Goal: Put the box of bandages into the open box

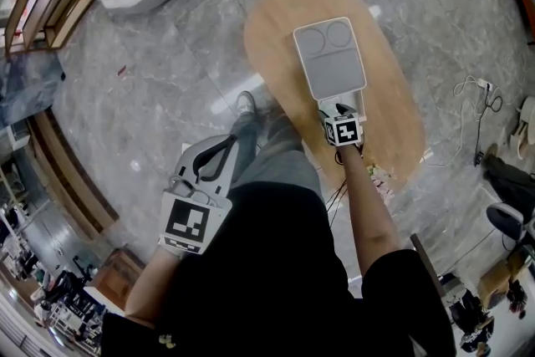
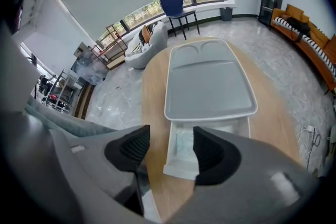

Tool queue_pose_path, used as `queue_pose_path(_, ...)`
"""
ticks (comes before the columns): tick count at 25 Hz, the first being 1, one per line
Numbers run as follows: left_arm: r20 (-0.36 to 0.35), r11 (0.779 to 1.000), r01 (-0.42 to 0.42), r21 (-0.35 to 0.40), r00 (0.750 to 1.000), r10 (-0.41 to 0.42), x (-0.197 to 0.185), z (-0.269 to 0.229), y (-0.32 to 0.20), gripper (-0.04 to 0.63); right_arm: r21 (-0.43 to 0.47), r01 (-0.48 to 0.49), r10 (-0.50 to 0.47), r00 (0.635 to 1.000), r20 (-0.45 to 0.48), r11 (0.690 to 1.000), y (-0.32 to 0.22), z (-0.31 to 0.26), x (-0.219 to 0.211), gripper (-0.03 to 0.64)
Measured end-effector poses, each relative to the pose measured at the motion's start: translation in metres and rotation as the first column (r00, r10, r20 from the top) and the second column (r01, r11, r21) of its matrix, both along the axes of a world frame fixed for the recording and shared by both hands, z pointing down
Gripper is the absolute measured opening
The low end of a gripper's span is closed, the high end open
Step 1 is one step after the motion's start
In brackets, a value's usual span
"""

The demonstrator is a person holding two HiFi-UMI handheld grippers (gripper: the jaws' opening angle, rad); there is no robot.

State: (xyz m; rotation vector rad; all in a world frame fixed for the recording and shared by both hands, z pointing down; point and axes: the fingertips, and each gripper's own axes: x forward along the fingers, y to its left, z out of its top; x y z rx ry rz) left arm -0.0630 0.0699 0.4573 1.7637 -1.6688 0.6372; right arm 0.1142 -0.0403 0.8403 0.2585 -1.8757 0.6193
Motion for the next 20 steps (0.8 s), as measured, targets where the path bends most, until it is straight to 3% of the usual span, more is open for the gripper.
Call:
queue_pose_path(6,0.014,0.996,-0.065,0.055,0.998,0.064,-0.007,-0.009,-0.011,0.012,0.045,-0.011,0.008,0.997,0.076,0.999,-0.011,-0.049,-0.023,0.255)
queue_pose_path(13,-0.001,0.993,-0.053,0.107,0.999,0.053,-0.016,-0.028,-0.019,0.012,0.094,-0.038,0.022,0.987,0.16,0.995,-0.017,-0.111,-0.04,0.245)
queue_pose_path(20,0.02,0.982,-0.088,0.165,0.996,0.086,-0.027,-0.044,-0.022,0.012,0.163,-0.083,0.042,0.97,0.238,0.983,-0.017,-0.173,-0.05,0.175)
